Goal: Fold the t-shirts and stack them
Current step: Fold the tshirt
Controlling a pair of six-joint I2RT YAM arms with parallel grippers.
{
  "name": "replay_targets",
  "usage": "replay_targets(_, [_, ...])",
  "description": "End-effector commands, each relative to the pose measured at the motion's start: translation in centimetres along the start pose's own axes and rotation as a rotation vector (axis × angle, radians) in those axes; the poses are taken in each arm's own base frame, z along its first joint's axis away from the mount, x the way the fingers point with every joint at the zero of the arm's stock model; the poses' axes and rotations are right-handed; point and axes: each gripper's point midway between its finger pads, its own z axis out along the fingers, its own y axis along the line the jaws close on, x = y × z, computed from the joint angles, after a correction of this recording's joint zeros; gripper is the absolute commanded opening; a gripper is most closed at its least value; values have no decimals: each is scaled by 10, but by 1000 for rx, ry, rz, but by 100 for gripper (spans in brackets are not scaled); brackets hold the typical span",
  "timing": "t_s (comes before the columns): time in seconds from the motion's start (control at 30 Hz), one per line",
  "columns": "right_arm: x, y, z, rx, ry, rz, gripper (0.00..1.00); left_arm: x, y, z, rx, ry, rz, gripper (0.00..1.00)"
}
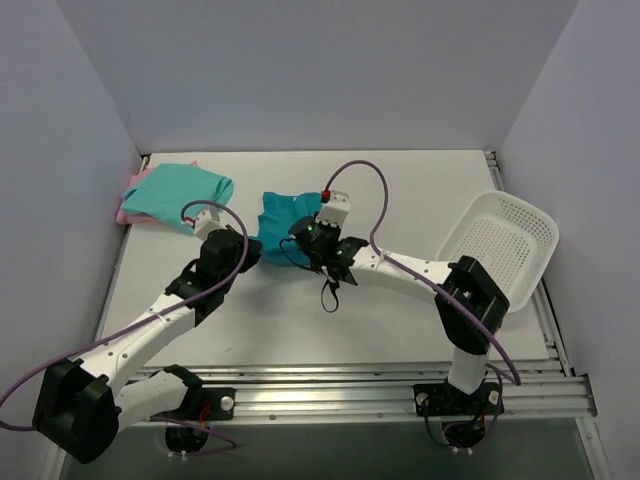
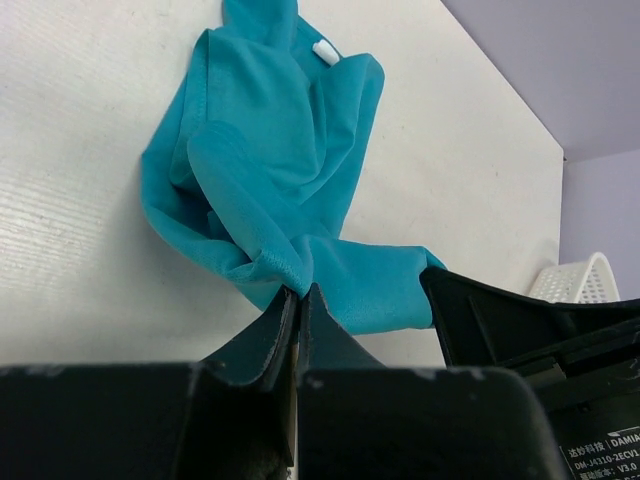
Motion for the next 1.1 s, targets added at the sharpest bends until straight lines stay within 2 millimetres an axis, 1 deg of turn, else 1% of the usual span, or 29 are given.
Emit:
replay_targets(0.0, [-14,-6,17,62,-31,-49,0,-27,-25,8,58,-69,-23,3])
replay_targets(0.03, [-20,-4,19,59,-35,-37,0,-29,-26,11,57,-72,-26,3])
replay_targets(0.07, [-20,-5,23,62,-33,-34,0,-30,-26,14,54,-71,-25,3])
replay_targets(0.1, [-25,0,26,49,-37,-21,0,-32,-23,21,44,-75,-29,3])
replay_targets(0.17, [-26,-4,36,59,-37,-26,0,-36,-28,27,61,-71,-39,3])
replay_targets(0.2, [-30,0,38,55,-39,-18,0,-38,-23,34,47,-70,-46,3])
replay_targets(0.23, [-29,-4,45,67,-33,-20,0,-40,-25,37,56,-70,-51,3])
replay_targets(0.27, [-30,-3,48,66,-31,-22,0,-42,-30,40,78,-72,-57,3])
replay_targets(0.4, [-35,0,58,54,-34,-11,0,-43,-30,56,69,-70,-56,3])
replay_targets(0.43, [-41,3,60,48,-41,-6,0,-46,-31,60,69,-73,-56,3])
replay_targets(0.47, [-40,3,65,48,-36,-8,0,-51,-37,62,80,-81,-58,3])
replay_targets(0.5, [-45,3,69,46,-41,-7,0,-55,-40,66,86,-90,-49,3])
replay_targets(0.53, [-49,4,74,45,-44,-6,0,-53,-38,74,73,-86,-41,3])
replay_targets(0.57, [-52,11,82,29,-40,1,0,-56,-37,80,66,-92,-38,5])
replay_targets(0.6, [-60,7,93,35,-42,11,1,-69,-51,86,98,-110,-39,10])
replay_targets(0.63, [-52,3,111,46,-23,-3,2,-63,-41,107,71,-80,-36,11])
replay_targets(0.67, [-72,18,123,11,-51,30,2,-81,-33,124,66,-98,-63,11])
replay_targets(0.7, [-88,16,145,-20,-57,63,3,-81,-37,157,101,-45,-76,11])
replay_targets(0.73, [-60,3,186,15,-14,40,7,-92,-39,178,128,-47,-78,11])
replay_targets(0.77, [-62,2,210,6,-11,47,23,-104,-39,203,150,-47,-76,12])
replay_targets(0.8, [-110,36,218,-97,-47,97,79,-131,-37,260,168,-56,-61,27])
replay_targets(0.83, [-125,24,242,-101,-35,129,99,-133,-45,284,220,8,-47,55])
replay_targets(0.87, [-90,9,277,-82,35,139,100,-110,-16,306,102,155,-83,79])
replay_targets(0.9, [-128,24,268,-137,-16,169,100,-89,24,341,38,238,-120,87])
replay_targets(0.93, [-143,24,261,-140,-35,173,100,-122,-11,340,117,205,-118,92])
replay_targets(0.97, [-159,26,251,-149,-64,163,100,-121,-14,341,151,215,-124,94])
replay_targets(1.0, [-123,6,263,-121,-46,147,100,-145,-34,326,198,166,-121,95])
replay_targets(1.03, [-177,17,221,-168,-151,180,100,-155,-39,317,221,127,-112,97])
replay_targets(1.07, [-183,11,210,-173,-186,197,100,-140,-14,313,161,120,-116,94])
